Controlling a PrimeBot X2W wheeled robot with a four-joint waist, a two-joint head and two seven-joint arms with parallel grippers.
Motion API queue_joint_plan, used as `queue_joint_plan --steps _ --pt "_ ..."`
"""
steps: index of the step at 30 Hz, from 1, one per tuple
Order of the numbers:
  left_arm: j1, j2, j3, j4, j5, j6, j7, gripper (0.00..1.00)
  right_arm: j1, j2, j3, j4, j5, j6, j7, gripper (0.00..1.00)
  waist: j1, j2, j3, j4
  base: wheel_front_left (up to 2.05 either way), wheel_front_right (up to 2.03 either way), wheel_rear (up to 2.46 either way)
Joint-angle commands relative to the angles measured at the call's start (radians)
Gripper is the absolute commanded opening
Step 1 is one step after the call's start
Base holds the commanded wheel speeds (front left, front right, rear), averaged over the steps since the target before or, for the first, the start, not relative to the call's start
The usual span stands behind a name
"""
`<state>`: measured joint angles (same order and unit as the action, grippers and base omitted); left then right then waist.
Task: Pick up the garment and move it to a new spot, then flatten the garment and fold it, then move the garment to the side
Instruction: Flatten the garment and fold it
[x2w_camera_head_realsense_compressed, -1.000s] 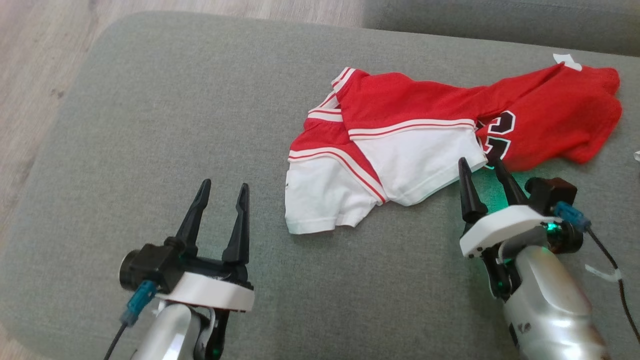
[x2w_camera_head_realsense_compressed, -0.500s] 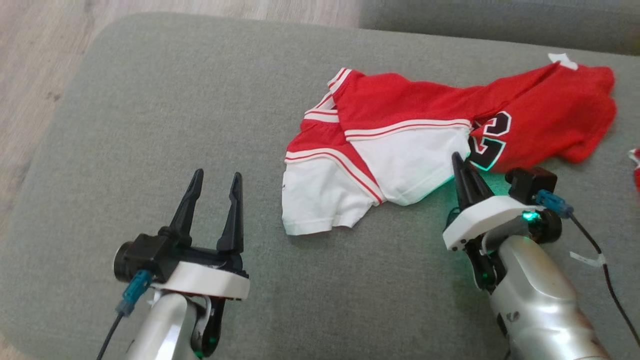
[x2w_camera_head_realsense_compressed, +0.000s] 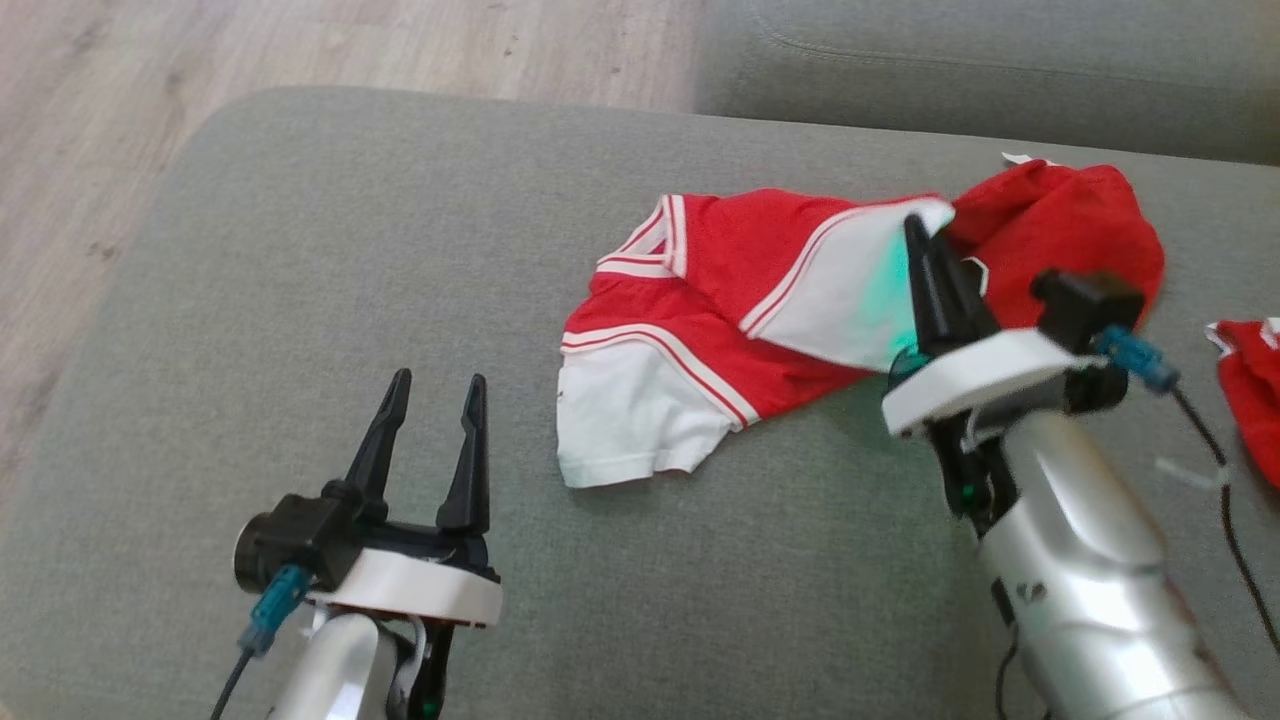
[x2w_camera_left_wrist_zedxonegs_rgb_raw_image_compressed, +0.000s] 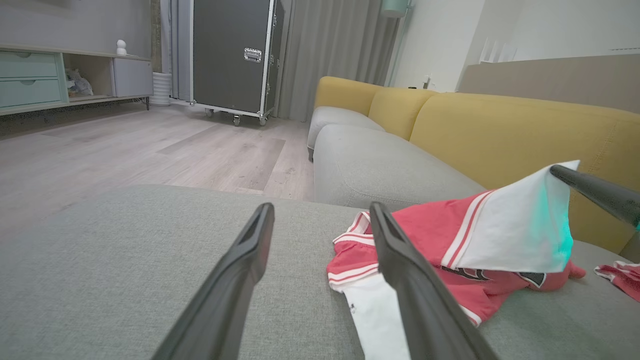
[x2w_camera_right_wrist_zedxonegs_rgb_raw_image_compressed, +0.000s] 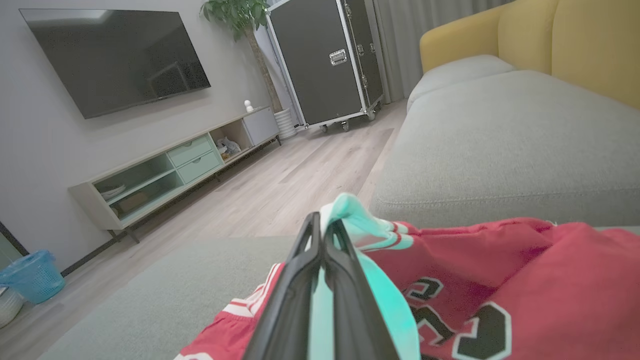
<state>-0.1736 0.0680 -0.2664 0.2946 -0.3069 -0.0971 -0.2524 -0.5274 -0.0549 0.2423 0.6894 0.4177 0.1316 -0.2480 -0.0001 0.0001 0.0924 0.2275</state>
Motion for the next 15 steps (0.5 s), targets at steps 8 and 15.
queue_joint_plan --steps 8,15 --pt "-0.026 -0.009 0.033 -0.034 0.007 -0.008 -0.009 1.0 -0.157 -0.007 -0.028 -0.049 -0.086 -0.001 0.018 0.0 0.0001 -0.0001 0.021 0.044 0.0 0.0 0.0" --pt "-0.07 -0.015 -0.003 -0.036 -0.001 -0.017 -0.009 1.0 -0.402 -0.076 -0.11 0.036 -0.142 -0.001 0.091 0.0 0.0001 -0.0001 0.099 0.125 0.0 0.0 0.0"
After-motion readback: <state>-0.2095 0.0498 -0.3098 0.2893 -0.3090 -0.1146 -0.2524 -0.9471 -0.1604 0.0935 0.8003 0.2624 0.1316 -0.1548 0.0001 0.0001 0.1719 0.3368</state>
